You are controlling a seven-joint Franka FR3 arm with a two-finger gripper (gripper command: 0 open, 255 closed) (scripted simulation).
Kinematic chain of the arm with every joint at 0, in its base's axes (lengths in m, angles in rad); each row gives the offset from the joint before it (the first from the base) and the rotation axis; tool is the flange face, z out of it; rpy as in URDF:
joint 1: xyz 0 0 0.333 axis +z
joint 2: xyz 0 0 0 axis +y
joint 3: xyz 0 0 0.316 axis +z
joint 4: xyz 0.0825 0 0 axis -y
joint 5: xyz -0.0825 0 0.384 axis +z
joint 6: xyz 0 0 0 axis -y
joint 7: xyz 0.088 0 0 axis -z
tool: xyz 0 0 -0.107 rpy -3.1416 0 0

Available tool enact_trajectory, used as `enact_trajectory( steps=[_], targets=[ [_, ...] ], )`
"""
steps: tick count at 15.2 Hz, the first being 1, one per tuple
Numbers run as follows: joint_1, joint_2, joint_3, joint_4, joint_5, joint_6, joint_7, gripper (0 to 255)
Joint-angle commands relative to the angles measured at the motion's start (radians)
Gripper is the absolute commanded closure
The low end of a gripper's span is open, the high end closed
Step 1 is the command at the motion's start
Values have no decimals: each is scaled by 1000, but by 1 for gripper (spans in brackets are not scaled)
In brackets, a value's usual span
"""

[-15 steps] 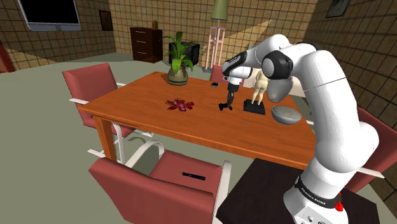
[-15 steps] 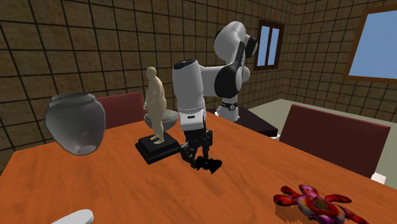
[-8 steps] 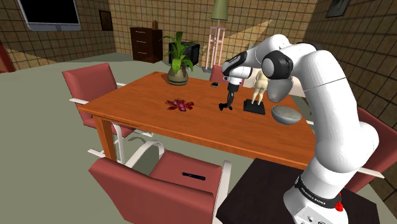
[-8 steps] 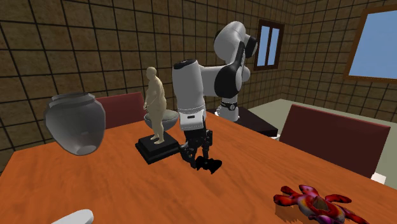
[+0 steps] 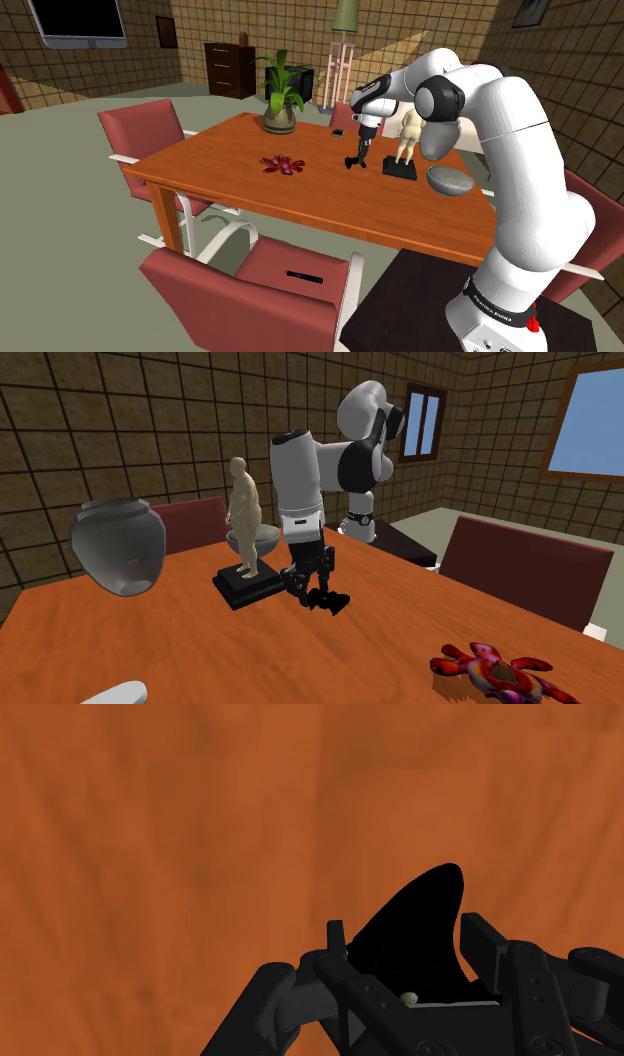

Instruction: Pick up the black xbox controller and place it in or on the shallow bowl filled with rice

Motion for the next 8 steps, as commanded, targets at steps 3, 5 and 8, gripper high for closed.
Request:
enact_trajectory(
  steps=[3,5,8],
  targets=[
    [2,-24,-8,15,-11,-37,9,255],
    [3,-35,-11,25,-17,-57,14,255],
    [3,-50,-16,41,-25,-87,21,255]
  ],
)
